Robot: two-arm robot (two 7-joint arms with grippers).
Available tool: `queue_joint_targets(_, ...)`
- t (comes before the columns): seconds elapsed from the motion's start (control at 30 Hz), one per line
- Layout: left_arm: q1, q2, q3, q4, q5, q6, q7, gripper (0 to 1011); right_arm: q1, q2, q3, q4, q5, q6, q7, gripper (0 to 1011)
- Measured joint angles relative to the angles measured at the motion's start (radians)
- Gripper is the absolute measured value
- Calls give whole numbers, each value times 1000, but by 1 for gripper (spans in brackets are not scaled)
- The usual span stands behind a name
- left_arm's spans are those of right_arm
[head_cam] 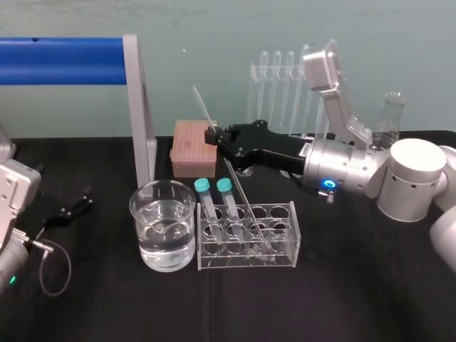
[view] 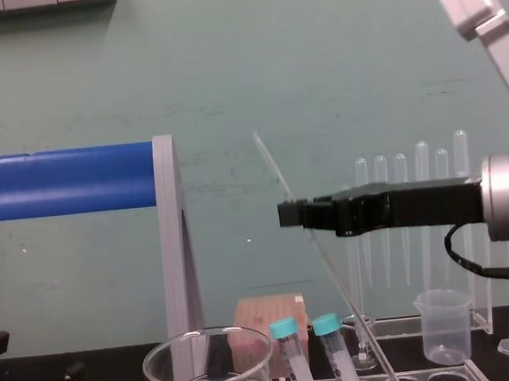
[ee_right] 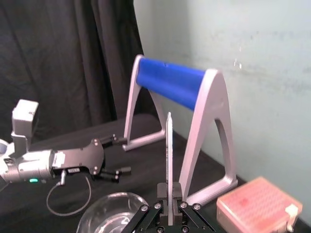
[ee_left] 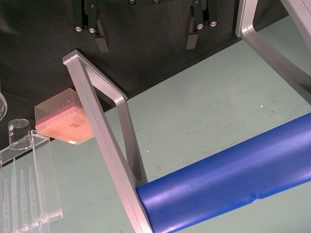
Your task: Hold the thermometer with one hand and immerse one end into the beaker, then reinsert it into the test tube rack.
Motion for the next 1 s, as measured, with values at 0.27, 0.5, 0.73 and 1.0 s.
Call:
queue_joint_targets(0.27, 0, 0, 0, 0, 0, 0, 0, 1008, -48, 15, 55, -69, 31, -115, 19, 53)
queue_joint_targets(0.5, 0, 0, 0, 0, 0, 0, 0, 1008, -69, 2, 131, -117, 132, -181, 46, 53)
queue_joint_targets(0.73, 0, 0, 0, 0, 0, 0, 0, 1008, -32, -11, 180, -150, 212, -201, 58, 53)
queue_joint_targets(1.0, 0, 0, 0, 0, 0, 0, 0, 1007, 87, -76, 149, -75, 236, -250, 131, 53)
